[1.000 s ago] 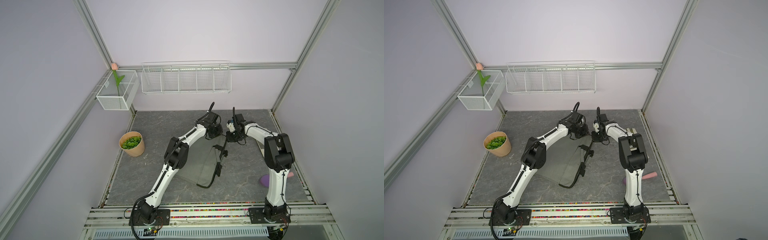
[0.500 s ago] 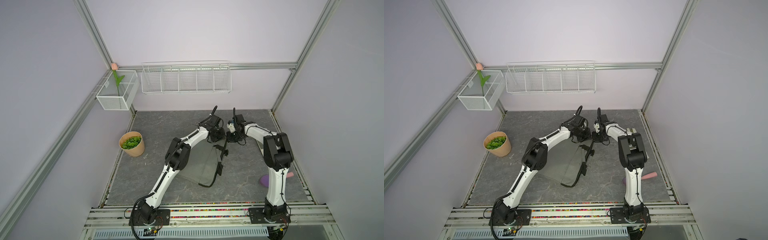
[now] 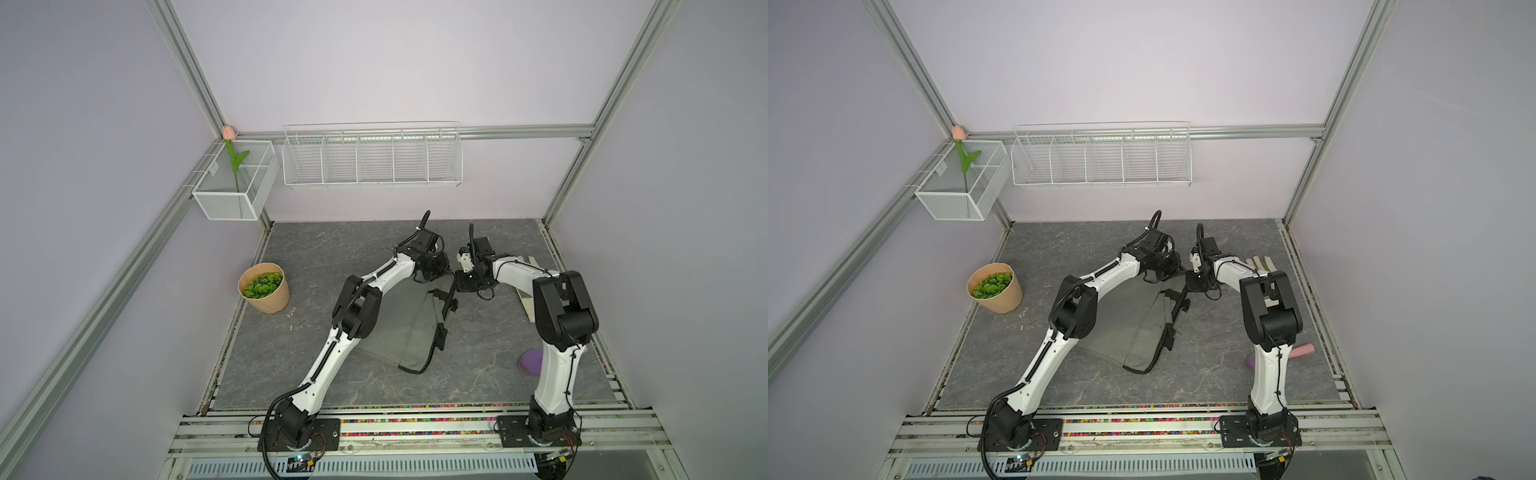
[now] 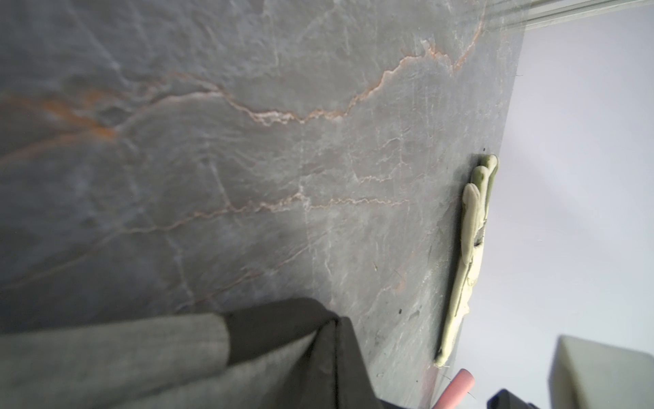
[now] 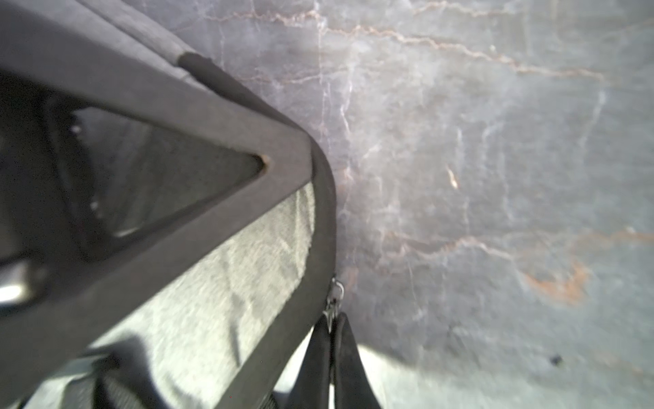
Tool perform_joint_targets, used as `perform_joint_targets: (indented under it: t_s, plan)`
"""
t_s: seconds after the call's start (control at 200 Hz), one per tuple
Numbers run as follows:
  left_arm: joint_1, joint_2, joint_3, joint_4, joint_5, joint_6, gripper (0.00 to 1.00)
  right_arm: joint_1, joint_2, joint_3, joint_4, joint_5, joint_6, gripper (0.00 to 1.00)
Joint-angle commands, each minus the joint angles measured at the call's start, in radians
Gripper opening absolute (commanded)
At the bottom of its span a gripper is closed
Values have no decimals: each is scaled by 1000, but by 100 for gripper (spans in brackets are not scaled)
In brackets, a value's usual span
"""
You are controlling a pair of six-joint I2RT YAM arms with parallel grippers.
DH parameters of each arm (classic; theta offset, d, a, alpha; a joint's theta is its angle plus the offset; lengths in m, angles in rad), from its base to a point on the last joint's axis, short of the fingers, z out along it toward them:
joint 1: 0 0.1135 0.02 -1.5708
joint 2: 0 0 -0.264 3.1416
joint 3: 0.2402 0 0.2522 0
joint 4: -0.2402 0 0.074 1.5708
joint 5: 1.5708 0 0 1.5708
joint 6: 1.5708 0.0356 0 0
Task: Put the mouse into the laptop bag
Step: Zip the zipper on the zippered laptop bag.
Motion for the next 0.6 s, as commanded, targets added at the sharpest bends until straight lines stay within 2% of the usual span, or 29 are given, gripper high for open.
perform_joint_targets:
  t_s: [0.0,0.255,0.475,0.595]
  plan:
    - [25,85,-68,-38,-108,-12,0,5,-99,-71,-138,-9,35,7]
    - [29,113,-16,-59,-132,3,0,180,-146,-161,-143,-4,91,7]
    - [45,127,47,-85,-136,11,0,253,-174,-238,-117,-21,150,7]
    - [55,121,97,-120,-124,25,0,255,-187,-254,-99,-9,164,7]
